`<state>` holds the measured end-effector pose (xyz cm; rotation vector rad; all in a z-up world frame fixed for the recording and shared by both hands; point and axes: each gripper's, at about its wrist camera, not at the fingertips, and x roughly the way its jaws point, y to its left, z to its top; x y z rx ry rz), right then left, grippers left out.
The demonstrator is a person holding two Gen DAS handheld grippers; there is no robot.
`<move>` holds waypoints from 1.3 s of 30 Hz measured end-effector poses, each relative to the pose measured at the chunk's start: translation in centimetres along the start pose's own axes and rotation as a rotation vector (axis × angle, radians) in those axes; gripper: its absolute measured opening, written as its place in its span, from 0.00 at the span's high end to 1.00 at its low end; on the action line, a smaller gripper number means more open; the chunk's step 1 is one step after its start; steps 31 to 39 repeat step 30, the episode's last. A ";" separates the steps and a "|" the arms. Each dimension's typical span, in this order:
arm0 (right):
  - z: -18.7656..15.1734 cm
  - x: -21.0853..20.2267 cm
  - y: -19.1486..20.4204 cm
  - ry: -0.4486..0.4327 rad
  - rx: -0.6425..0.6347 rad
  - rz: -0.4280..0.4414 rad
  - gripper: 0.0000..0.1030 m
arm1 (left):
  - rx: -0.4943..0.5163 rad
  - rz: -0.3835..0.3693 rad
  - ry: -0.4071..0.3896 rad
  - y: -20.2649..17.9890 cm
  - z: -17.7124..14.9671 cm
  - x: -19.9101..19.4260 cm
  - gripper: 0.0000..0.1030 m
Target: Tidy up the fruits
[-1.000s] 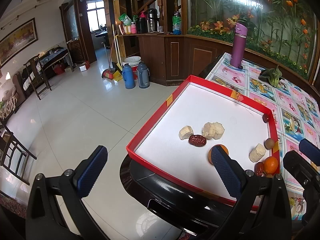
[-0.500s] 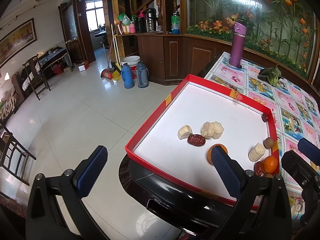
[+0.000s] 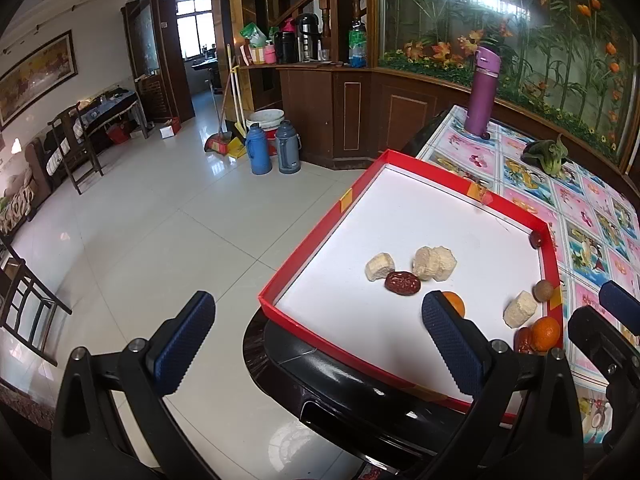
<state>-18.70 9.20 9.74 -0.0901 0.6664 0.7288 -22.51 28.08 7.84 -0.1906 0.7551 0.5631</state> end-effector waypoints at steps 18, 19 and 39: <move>2.3 1.6 1.7 0.007 -0.013 0.015 0.33 | -0.018 0.010 0.006 2.6 1.2 1.1 0.00; 2.5 1.7 1.7 0.007 -0.014 0.016 0.33 | -0.019 0.013 0.005 2.7 1.3 1.1 0.00; 2.5 1.7 0.3 0.005 0.025 0.018 0.33 | 0.034 -0.030 -0.043 0.6 2.5 0.5 0.00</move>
